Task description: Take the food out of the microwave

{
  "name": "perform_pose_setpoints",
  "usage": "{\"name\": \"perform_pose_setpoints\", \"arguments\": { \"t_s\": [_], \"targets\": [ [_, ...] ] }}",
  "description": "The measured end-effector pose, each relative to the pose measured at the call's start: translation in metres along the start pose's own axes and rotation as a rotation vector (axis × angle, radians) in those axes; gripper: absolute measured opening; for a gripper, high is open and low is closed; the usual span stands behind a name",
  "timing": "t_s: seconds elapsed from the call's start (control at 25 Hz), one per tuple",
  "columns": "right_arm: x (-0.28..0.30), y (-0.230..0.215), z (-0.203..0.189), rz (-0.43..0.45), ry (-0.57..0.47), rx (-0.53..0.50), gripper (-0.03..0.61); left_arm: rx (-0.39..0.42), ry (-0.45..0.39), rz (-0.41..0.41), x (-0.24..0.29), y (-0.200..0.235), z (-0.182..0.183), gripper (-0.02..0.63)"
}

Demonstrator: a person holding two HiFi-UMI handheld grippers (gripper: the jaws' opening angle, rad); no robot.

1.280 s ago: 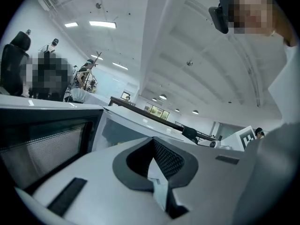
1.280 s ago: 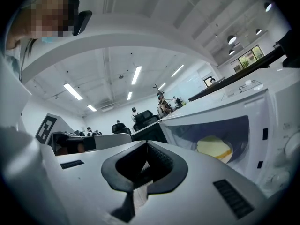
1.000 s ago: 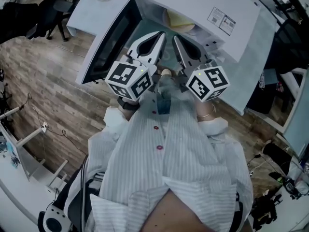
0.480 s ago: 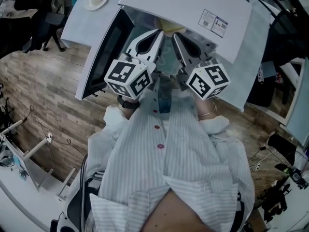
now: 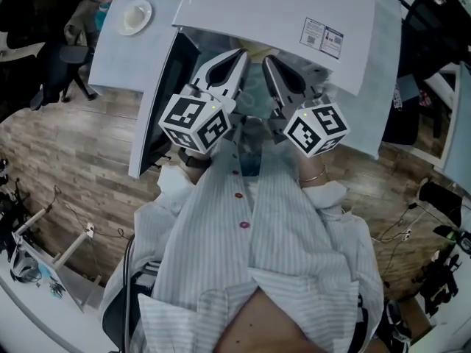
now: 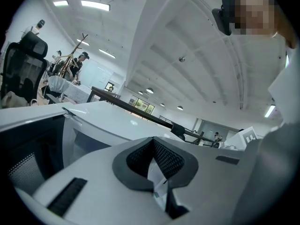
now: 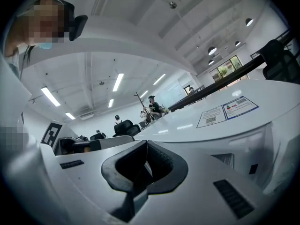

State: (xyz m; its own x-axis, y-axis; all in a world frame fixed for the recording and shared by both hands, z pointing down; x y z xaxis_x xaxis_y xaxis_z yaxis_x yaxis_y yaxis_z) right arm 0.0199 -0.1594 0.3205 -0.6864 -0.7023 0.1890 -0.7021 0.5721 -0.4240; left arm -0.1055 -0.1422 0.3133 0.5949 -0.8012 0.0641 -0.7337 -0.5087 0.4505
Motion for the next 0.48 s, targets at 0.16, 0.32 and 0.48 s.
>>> {"name": "perform_pose_setpoints", "arguments": {
  "t_s": [0.16,0.32,0.48],
  "targets": [
    [0.002,0.000,-0.006,-0.041,-0.004,0.016,0.034,-0.017,0.029,-0.016,-0.002,0.009,-0.005,0.008],
    [0.005,-0.004,-0.017,-0.089,0.006,0.036,0.034,-0.036,0.068,-0.029,-0.002,0.018,-0.014,0.008],
    [0.007,-0.010,-0.032,-0.150,0.028,0.064,0.034,-0.060,0.123,-0.036,-0.003,0.028,-0.027,0.008]
  ]
}}
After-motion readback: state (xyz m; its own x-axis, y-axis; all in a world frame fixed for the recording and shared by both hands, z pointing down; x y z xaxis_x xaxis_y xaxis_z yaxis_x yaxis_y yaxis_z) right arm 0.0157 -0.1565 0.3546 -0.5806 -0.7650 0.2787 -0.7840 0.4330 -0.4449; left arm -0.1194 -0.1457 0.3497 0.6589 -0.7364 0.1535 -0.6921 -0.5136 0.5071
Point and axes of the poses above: the fingertips, and each gripper's own axes: x forward along the fingers, y to its left, z out of its top, the point moved 6 cm from there along -x, backward along the fingers, and after that the axes turned 7 degrees about -z, right-handed, at the moved point
